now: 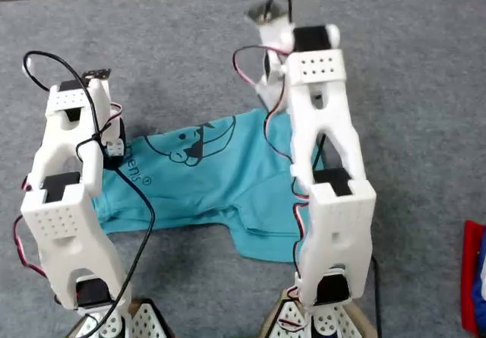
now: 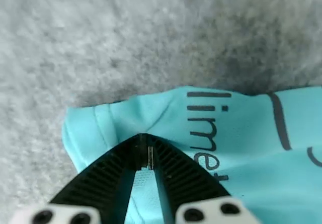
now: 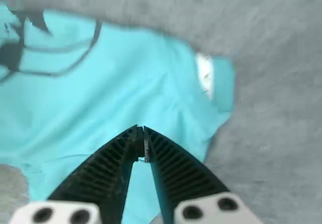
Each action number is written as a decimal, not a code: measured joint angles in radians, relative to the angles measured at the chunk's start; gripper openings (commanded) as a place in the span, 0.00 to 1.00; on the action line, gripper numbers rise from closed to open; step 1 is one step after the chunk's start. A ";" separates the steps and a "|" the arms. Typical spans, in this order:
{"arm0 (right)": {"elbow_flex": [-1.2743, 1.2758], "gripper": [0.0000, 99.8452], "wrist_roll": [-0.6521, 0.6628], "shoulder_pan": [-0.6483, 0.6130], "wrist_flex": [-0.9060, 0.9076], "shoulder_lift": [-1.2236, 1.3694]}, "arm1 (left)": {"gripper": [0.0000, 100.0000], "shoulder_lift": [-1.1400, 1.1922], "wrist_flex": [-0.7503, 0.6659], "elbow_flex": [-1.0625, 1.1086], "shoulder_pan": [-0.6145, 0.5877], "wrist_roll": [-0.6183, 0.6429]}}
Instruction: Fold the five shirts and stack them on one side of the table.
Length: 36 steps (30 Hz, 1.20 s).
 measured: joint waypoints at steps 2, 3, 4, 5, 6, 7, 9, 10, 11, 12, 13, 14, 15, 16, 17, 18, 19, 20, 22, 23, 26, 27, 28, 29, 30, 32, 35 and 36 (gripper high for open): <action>0.161 0.01 -0.005 0.002 -0.098 -0.005 | 0.02 0.011 0.000 -0.017 0.000 0.000; 0.238 0.01 -0.005 0.002 -0.152 -0.005 | 0.02 0.014 0.000 -0.021 0.000 0.002; 0.308 0.01 -0.005 0.002 -0.206 -0.005 | 0.02 0.015 0.000 -0.023 0.000 0.002; 0.367 0.01 -0.005 0.006 -0.255 -0.005 | 0.02 0.015 0.000 -0.023 0.000 0.002; 0.410 0.01 -0.003 0.017 -0.293 -0.005 | 0.02 0.017 0.000 -0.023 0.000 0.002; 0.433 0.01 -0.005 0.031 -0.321 0.000 | 0.02 0.017 0.000 -0.023 0.000 0.002; 0.445 0.01 -0.005 0.068 -0.347 0.008 | 0.02 0.017 0.000 -0.025 -0.005 0.000; 0.445 0.01 -0.005 0.086 -0.351 0.015 | 0.02 0.017 0.005 -0.025 -0.011 -0.014; 0.445 0.01 -0.005 0.104 -0.350 0.018 | 0.02 0.021 0.017 -0.034 -0.018 -0.044; 0.439 0.01 -0.005 0.117 -0.344 0.023 | 0.02 0.023 0.028 -0.041 -0.025 -0.075; 0.428 0.01 -0.005 0.129 -0.336 0.028 | 0.02 0.025 0.037 -0.051 -0.032 -0.103; 0.419 0.01 -0.005 0.137 -0.331 0.029 | 0.02 0.025 0.046 -0.060 -0.043 -0.126; 0.411 0.01 -0.005 0.143 -0.321 0.031 | 0.02 0.026 0.055 -0.069 -0.055 -0.144; 0.402 0.01 -0.005 0.146 -0.305 0.031 | 0.02 0.028 0.066 -0.081 -0.072 -0.161; 0.390 0.01 -0.005 0.146 -0.292 0.031 | 0.02 0.029 0.074 -0.095 -0.091 -0.178; 0.377 0.01 -0.005 0.146 -0.282 0.031 | 0.02 0.029 0.084 -0.109 -0.109 -0.195; 0.365 0.01 -0.005 0.146 -0.270 0.031 | 0.02 0.031 0.094 -0.124 -0.127 -0.207; 0.348 0.01 -0.005 0.146 -0.250 0.031 | 0.02 0.031 0.104 -0.140 -0.146 -0.218; 0.301 0.01 -0.005 0.140 -0.196 0.031 | 0.02 0.032 0.143 -0.183 -0.170 -0.229; 0.273 0.01 -0.005 0.124 -0.150 0.029 | 0.02 0.032 0.169 -0.209 -0.172 -0.229; 0.187 0.01 0.009 0.051 -0.025 -0.003 | 0.02 0.032 0.267 -0.315 -0.164 -0.229; 0.158 0.01 0.020 0.025 0.012 -0.026 | 0.02 0.032 0.307 -0.358 -0.157 -0.229; 0.132 0.01 0.023 -0.002 0.046 -0.055 | 0.02 0.032 0.341 -0.402 -0.150 -0.229; 0.118 0.01 0.025 -0.026 0.071 -0.086 | 0.02 0.032 0.371 -0.442 -0.143 -0.229; 0.117 0.01 0.025 -0.046 0.080 -0.118 | 0.02 0.032 0.385 -0.471 -0.135 -0.229; 0.140 0.01 0.025 -0.072 0.086 -0.186 | 0.02 0.029 0.400 -0.493 -0.129 -0.229; 0.275 0.04 0.040 -0.098 0.086 -0.288 | 0.02 -0.046 0.405 -0.448 -0.129 -0.247; 0.338 0.06 0.052 -0.107 0.086 -0.322 | 0.02 -0.089 0.405 -0.405 -0.126 -0.264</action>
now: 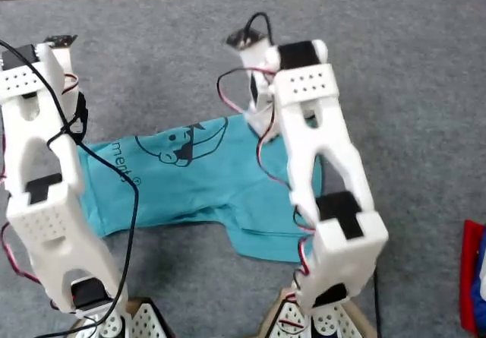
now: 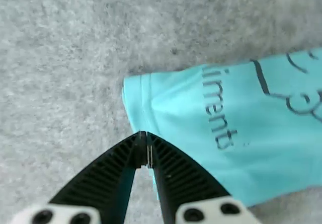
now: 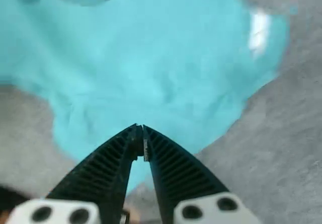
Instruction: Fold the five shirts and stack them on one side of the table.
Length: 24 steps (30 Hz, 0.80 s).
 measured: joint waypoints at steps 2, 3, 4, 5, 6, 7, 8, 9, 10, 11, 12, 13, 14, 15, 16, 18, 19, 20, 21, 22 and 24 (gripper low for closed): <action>0.144 0.07 0.023 -0.018 -0.005 -0.072 | 0.02 -0.100 0.000 0.117 0.005 -0.025; 0.222 0.07 0.032 -0.028 -0.025 -0.117 | 0.02 -0.153 0.000 0.186 0.006 -0.032; 0.304 0.06 0.046 -0.037 -0.046 -0.169 | 0.02 -0.216 -0.005 0.259 0.006 -0.041; 0.390 0.06 0.060 -0.049 -0.075 -0.224 | 0.02 -0.282 -0.031 0.334 0.006 -0.052; 0.476 0.06 0.074 -0.063 -0.104 -0.284 | 0.02 -0.350 -0.054 0.414 0.006 -0.063; 0.563 0.06 0.083 -0.077 -0.138 -0.342 | 0.02 -0.427 -0.084 0.502 0.006 -0.075; 0.647 0.06 0.091 -0.087 -0.176 -0.397 | 0.02 -0.503 -0.120 0.588 0.006 -0.087; 0.730 0.06 0.092 -0.091 -0.212 -0.450 | 0.02 -0.585 -0.163 0.683 0.006 -0.100; 0.806 0.06 0.095 -0.091 -0.241 -0.497 | 0.02 -0.664 -0.198 0.775 0.006 -0.106; 0.878 0.06 0.097 -0.089 -0.275 -0.531 | 0.02 -0.744 -0.235 0.865 0.006 -0.109; 0.937 0.06 0.097 -0.091 -0.304 -0.551 | 0.02 -0.821 -0.269 0.951 0.006 -0.110; 0.990 0.06 0.097 -0.091 -0.334 -0.560 | 0.02 -0.895 -0.295 1.028 0.006 -0.110; 1.030 0.07 0.101 -0.091 -0.365 -0.563 | 0.02 -0.962 -0.315 1.096 0.006 -0.110; 1.062 0.08 0.110 -0.091 -0.394 -0.563 | 0.02 -1.020 -0.324 1.152 0.006 -0.109; 1.085 0.09 0.115 -0.091 -0.417 -0.563 | 0.02 -1.069 -0.325 1.197 0.006 -0.091; 1.100 0.12 0.118 -0.091 -0.442 -0.554 | 0.02 -1.128 -0.331 1.255 0.006 -0.058; 1.100 0.13 0.118 -0.091 -0.451 -0.542 | 0.02 -1.140 -0.331 1.274 0.006 -0.046; 1.100 0.13 0.118 -0.091 -0.453 -0.528 | 0.02 -1.146 -0.331 1.289 0.006 -0.035; 1.100 0.13 0.118 -0.091 -0.456 -0.511 | 0.02 -1.149 -0.331 1.298 0.006 -0.025; 1.100 0.13 0.118 -0.091 -0.457 -0.494 | 0.02 -1.149 -0.331 1.301 0.006 -0.018; 1.100 0.13 0.118 -0.091 -0.457 -0.466 | 0.02 -1.151 -0.311 1.301 0.006 -0.008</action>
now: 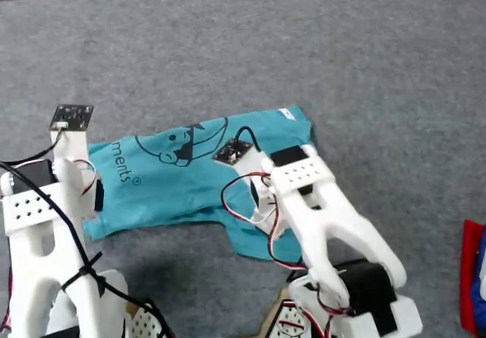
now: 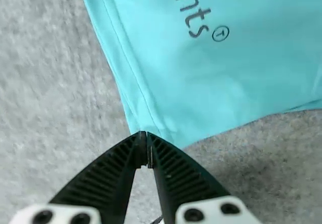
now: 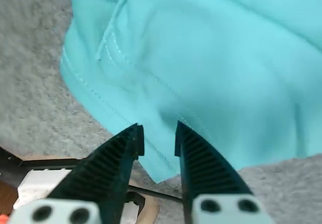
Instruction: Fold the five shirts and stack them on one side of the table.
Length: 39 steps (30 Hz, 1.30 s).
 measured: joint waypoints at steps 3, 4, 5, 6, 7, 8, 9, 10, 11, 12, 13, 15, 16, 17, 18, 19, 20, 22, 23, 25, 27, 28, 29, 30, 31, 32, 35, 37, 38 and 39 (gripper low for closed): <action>0.002 0.13 0.000 0.000 -0.029 0.029 | 0.02 -0.003 0.017 0.005 0.000 0.002; 0.002 0.13 0.000 0.000 -0.037 0.040 | 0.02 -0.003 0.018 0.005 0.000 0.003; 0.002 0.13 0.000 0.000 -0.044 0.049 | 0.02 -0.003 0.018 0.005 0.000 0.002; 0.002 0.13 0.000 0.000 -0.054 0.061 | 0.02 -0.003 0.018 0.005 0.000 0.005; 0.002 0.13 0.000 0.000 -0.063 0.072 | 0.02 -0.003 0.018 0.005 0.000 0.005; 0.002 0.12 0.000 0.000 -0.072 0.084 | 0.02 -0.003 0.018 0.005 0.000 0.005; 0.002 0.10 0.000 0.000 -0.080 0.098 | 0.02 -0.003 0.018 0.005 0.000 0.005; 0.000 0.07 0.000 0.000 -0.089 0.112 | 0.02 -0.003 0.018 0.005 0.000 0.005; 0.000 0.05 0.002 0.002 -0.100 0.121 | 0.02 -0.003 0.018 0.005 0.000 0.005; -0.002 0.03 0.002 0.003 -0.110 0.137 | 0.02 -0.003 0.018 0.005 0.000 0.005; -0.009 0.03 0.002 0.005 -0.121 0.152 | 0.02 -0.003 0.018 0.005 0.000 0.005; -0.011 0.02 0.002 0.006 -0.138 0.173 | 0.02 -0.003 0.018 0.005 0.000 0.006; -0.011 0.02 0.002 0.006 -0.141 0.178 | 0.02 -0.003 0.018 0.005 0.000 0.006; -0.011 0.02 0.002 0.006 -0.141 0.181 | 0.02 -0.005 0.018 0.005 0.000 0.006; -0.011 0.02 0.002 0.006 -0.144 0.181 | 0.02 -0.006 0.018 0.005 0.000 0.006; -0.011 0.02 -0.005 0.006 -0.144 0.181 | 0.02 -0.006 0.018 0.005 0.000 0.006; -0.011 0.02 -0.015 0.006 -0.144 0.181 | 0.02 -0.006 0.018 0.005 0.000 0.006; -0.011 0.01 -0.032 0.006 -0.144 0.178 | 0.02 -0.006 0.018 0.005 0.000 0.006; -0.009 0.01 -0.040 0.006 -0.144 0.170 | 0.02 -0.006 0.018 0.005 0.000 0.006; 0.000 0.01 -0.057 0.006 -0.144 0.147 | 0.02 -0.006 0.018 0.005 0.000 0.006; 0.002 0.01 -0.066 0.005 -0.138 0.129 | 0.02 -0.006 0.018 0.005 0.000 0.006; 0.002 0.01 -0.068 0.005 -0.129 0.117 | 0.02 -0.006 0.018 0.005 0.000 0.006; 0.003 0.01 -0.069 0.003 -0.112 0.103 | 0.02 -0.006 0.018 0.005 0.000 0.006; 0.003 0.01 -0.069 0.002 -0.097 0.087 | 0.02 -0.006 0.018 0.005 0.000 0.006; 0.003 0.01 -0.069 0.002 -0.080 0.069 | 0.02 -0.006 0.018 0.005 0.000 0.006; 0.003 0.01 -0.069 0.002 -0.064 0.049 | 0.02 -0.006 0.018 0.006 0.000 0.006; 0.003 0.01 -0.069 0.002 -0.017 -0.015 | 0.02 -0.006 0.018 0.006 0.000 0.006; 0.003 0.01 -0.069 0.002 0.015 -0.068 | 0.02 -0.006 0.018 0.006 0.000 0.006; 0.003 0.01 -0.069 0.002 0.035 -0.091 | 0.02 -0.006 0.018 0.006 0.000 0.006; 0.003 0.01 -0.069 0.002 0.054 -0.115 | 0.02 -0.006 0.018 0.006 0.000 0.006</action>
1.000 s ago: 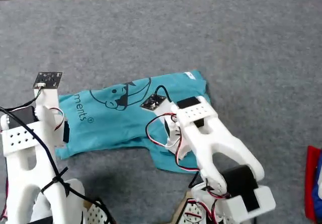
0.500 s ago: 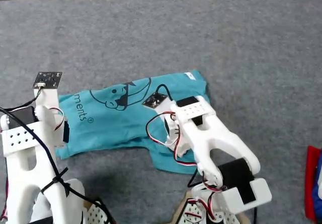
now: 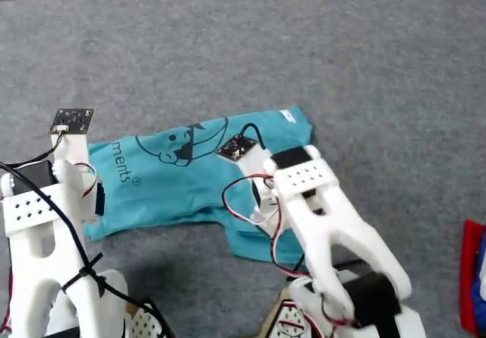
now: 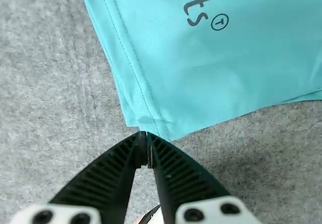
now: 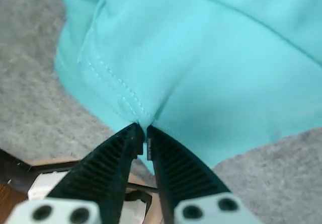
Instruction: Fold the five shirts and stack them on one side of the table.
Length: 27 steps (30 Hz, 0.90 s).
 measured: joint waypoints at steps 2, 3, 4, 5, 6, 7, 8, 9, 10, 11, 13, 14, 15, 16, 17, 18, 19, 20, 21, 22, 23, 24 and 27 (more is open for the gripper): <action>0.000 0.01 0.000 0.000 0.029 -0.040 | 0.02 0.000 0.000 0.000 0.000 0.000; 0.005 0.01 0.000 0.000 0.038 -0.057 | 0.02 0.000 0.000 0.000 0.000 0.000; 0.011 0.01 0.000 0.000 0.041 -0.069 | 0.02 0.000 0.000 0.000 0.000 0.000; 0.011 0.01 0.000 0.000 0.044 -0.074 | 0.02 0.000 0.000 0.000 0.000 0.000; 0.014 0.01 0.000 0.000 0.046 -0.075 | 0.02 0.000 0.000 0.000 0.000 0.000; 0.015 0.01 0.000 0.000 0.046 -0.075 | 0.02 0.000 0.000 0.000 0.000 0.000; 0.017 0.01 0.000 0.000 0.046 -0.075 | 0.02 0.000 0.000 0.000 0.000 0.000; 0.017 0.01 0.000 0.000 0.046 -0.075 | 0.02 0.000 0.000 0.000 0.000 0.000; 0.017 0.01 0.000 0.000 0.046 -0.075 | 0.02 0.000 0.000 0.000 0.000 0.000; 0.017 0.01 0.002 0.000 0.046 -0.075 | 0.02 0.000 0.000 0.000 0.000 0.000; 0.017 0.01 0.023 0.000 0.046 -0.075 | 0.02 0.000 0.000 0.000 0.000 0.000; 0.017 0.01 0.038 0.000 0.046 -0.075 | 0.02 0.000 0.000 0.000 0.000 0.000; 0.017 0.01 0.058 0.000 0.046 -0.075 | 0.02 0.000 0.000 0.000 0.000 0.000; 0.017 0.01 0.081 0.000 0.046 -0.075 | 0.02 0.000 0.000 0.000 0.000 0.000; 0.017 0.01 0.104 0.000 0.049 -0.075 | 0.02 0.000 0.000 0.000 0.000 0.000; 0.020 0.01 0.130 0.000 0.055 -0.075 | 0.02 0.000 0.000 0.000 0.000 0.000; 0.020 0.01 0.160 0.000 0.064 -0.075 | 0.02 0.000 0.000 0.000 0.000 0.000; 0.020 0.01 0.195 0.000 0.077 -0.075 | 0.02 0.000 0.000 0.002 0.000 0.000; 0.020 0.01 0.229 0.000 0.092 -0.075 | 0.02 0.000 0.000 0.002 0.000 0.000; 0.025 0.01 0.265 0.000 0.104 -0.075 | 0.02 0.000 0.000 0.002 0.000 0.000; 0.035 0.01 0.301 0.000 0.112 -0.075 | 0.02 0.000 0.000 0.002 0.000 0.000; 0.049 0.01 0.333 0.000 0.114 -0.075 | 0.02 0.000 0.000 0.002 0.000 0.000; 0.094 0.01 0.416 -0.029 0.109 -0.075 | 0.02 0.000 0.000 0.002 0.000 0.000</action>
